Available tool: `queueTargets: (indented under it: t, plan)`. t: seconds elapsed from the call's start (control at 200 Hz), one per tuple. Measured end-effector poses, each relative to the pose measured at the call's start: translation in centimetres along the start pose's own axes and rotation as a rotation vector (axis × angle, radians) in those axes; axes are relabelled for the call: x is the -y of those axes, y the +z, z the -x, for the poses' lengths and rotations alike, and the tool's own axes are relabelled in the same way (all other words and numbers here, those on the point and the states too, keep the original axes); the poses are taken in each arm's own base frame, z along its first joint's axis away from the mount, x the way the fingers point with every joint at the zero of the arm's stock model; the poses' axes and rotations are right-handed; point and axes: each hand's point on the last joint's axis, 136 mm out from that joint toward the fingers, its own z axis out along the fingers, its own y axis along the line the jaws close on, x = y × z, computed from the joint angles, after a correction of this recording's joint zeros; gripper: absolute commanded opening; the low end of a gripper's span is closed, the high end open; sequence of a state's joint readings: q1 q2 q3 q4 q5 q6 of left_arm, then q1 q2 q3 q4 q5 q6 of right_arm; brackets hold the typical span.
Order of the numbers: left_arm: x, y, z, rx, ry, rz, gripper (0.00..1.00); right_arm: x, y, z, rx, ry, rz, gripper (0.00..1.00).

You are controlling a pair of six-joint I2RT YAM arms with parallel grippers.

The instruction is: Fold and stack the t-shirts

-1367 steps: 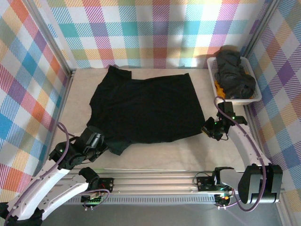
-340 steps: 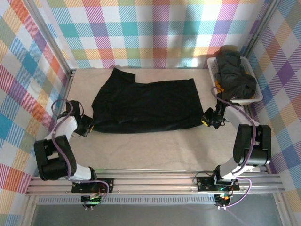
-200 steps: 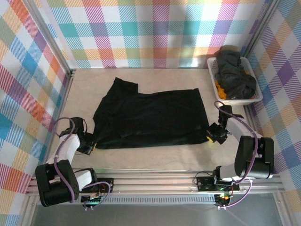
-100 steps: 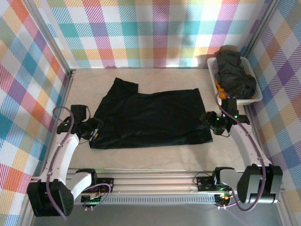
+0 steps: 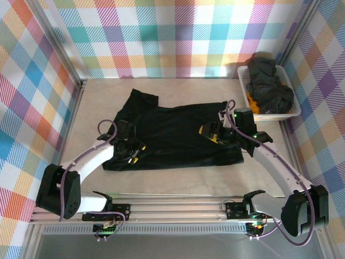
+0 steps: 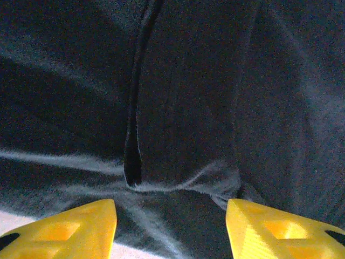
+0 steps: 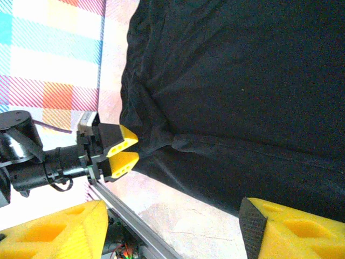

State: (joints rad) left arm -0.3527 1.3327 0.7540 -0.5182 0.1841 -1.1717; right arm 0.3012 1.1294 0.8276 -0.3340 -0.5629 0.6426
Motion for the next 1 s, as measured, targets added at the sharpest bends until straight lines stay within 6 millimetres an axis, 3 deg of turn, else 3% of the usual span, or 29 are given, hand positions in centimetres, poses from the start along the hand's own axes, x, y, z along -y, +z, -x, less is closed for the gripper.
queueTargets:
  t: [0.56, 0.69, 0.835, 1.0]
  plan:
    - [-1.2, 2.0, 0.1, 0.036, -0.032, 0.086, 0.43, 0.2, 0.2, 0.1, -0.002, 0.018, -0.003, 0.62]
    - [-1.1, 2.4, -0.2, 0.034, -0.029, 0.093, 0.30, 0.2, 0.2, 0.1, -0.002, 0.018, -0.003, 0.60]
    - [-0.5, 2.4, 0.1, 0.050, -0.022, 0.089, 0.00, 0.2, 0.3, 0.0, -0.004, 0.022, -0.005, 0.58]
    - [2.1, 1.6, 0.6, 0.080, 0.028, 0.049, 0.00, 0.3, 0.3, 0.1, -0.003, 0.026, -0.009, 0.58]
